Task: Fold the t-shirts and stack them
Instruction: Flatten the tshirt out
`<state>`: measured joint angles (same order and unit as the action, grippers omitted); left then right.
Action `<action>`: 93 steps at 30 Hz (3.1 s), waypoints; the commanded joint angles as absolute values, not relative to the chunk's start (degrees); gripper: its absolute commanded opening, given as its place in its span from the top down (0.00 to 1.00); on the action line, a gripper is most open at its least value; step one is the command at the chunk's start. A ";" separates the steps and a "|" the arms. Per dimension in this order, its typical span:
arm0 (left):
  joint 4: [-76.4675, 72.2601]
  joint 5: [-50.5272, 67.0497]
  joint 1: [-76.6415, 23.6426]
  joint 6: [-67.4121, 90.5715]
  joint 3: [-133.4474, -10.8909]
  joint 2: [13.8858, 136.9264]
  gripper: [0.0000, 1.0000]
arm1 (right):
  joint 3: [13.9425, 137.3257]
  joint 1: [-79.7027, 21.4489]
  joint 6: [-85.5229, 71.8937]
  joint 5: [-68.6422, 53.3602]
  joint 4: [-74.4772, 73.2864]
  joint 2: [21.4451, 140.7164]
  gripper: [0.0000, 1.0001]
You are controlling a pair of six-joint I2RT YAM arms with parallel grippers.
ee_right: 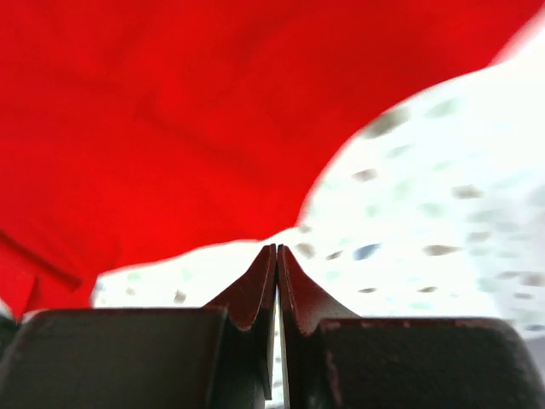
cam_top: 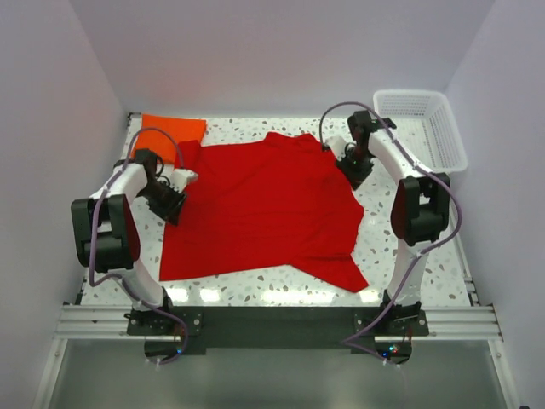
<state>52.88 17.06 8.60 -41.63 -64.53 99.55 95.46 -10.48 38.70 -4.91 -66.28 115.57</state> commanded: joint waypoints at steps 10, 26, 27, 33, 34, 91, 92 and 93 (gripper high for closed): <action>48.44 25.66 9.05 -32.35 -85.15 106.78 0.55 | 126.64 -9.75 29.01 -5.01 -54.41 134.81 0.94; 47.02 34.53 0.45 -38.39 -83.68 105.49 0.55 | 122.95 -8.00 28.39 3.51 -43.77 141.41 0.98; 47.28 36.02 -2.00 -41.54 -81.93 104.51 0.55 | 123.39 -7.21 27.95 4.12 -43.94 141.59 0.98; 45.36 47.44 -16.59 -47.81 -73.41 96.95 0.52 | 120.51 -6.86 24.26 -2.63 -45.70 133.08 0.91; 42.83 48.50 -21.05 -47.55 -72.17 95.99 0.52 | 119.72 -6.86 23.13 -4.20 -46.40 131.07 0.87; 1.76 41.04 -57.57 -21.26 -71.38 116.12 0.73 | 74.00 -5.45 17.58 -9.41 -46.85 108.98 0.90; 1.67 41.74 -57.57 -21.79 -70.58 115.32 0.80 | 74.09 -5.28 17.58 -9.23 -46.76 109.33 0.90; 1.67 42.01 -57.66 -22.14 -69.88 114.36 0.84 | 74.18 -5.19 17.67 -9.14 -46.58 109.94 0.91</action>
<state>2.72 40.01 -57.71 -19.62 -72.03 118.45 72.12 -5.82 18.20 -10.83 -48.38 108.81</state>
